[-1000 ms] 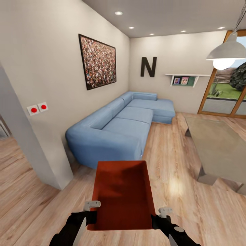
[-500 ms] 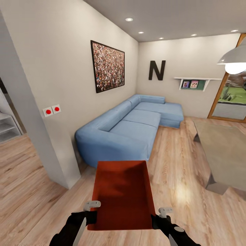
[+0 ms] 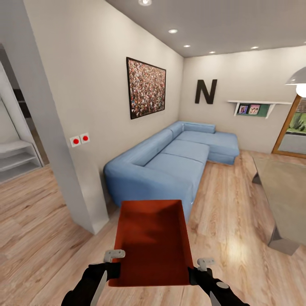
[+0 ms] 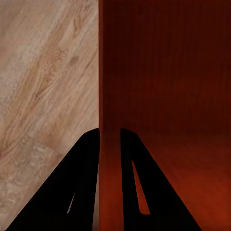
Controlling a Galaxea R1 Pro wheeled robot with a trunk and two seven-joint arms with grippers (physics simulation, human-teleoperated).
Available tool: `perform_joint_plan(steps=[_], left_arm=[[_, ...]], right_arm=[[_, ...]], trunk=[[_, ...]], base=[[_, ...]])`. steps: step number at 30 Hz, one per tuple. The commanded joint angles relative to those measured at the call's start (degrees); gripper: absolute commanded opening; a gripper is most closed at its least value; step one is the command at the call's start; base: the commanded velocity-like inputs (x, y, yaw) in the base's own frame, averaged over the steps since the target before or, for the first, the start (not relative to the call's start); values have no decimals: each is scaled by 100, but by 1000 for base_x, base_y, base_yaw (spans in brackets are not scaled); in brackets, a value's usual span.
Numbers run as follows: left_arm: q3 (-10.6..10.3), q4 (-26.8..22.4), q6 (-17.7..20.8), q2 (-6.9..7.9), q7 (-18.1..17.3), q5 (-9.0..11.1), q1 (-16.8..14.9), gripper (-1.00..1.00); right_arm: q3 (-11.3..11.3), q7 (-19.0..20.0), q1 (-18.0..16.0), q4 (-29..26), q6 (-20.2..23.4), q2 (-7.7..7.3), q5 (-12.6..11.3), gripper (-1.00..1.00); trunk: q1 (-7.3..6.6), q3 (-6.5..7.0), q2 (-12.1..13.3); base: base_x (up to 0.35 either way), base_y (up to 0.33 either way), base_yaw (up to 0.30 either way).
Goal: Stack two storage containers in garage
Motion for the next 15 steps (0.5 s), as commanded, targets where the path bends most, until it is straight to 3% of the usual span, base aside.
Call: perform_joint_plan(steps=[1, 15], left_arm=[[1, -9, 22, -13, -39, 156, -4, -100], [1, -17, 27, -12, -47, 161, -3, -100]], right_arm=[[58, 204, -3, 14, -19, 2, -60, -100], [58, 211, -3, 14, -19, 2, -60, -100]], trunk=[[-21, 18, 35], [-329, 383, 596]], base=[[0, 0, 162], [0, 0, 162]])
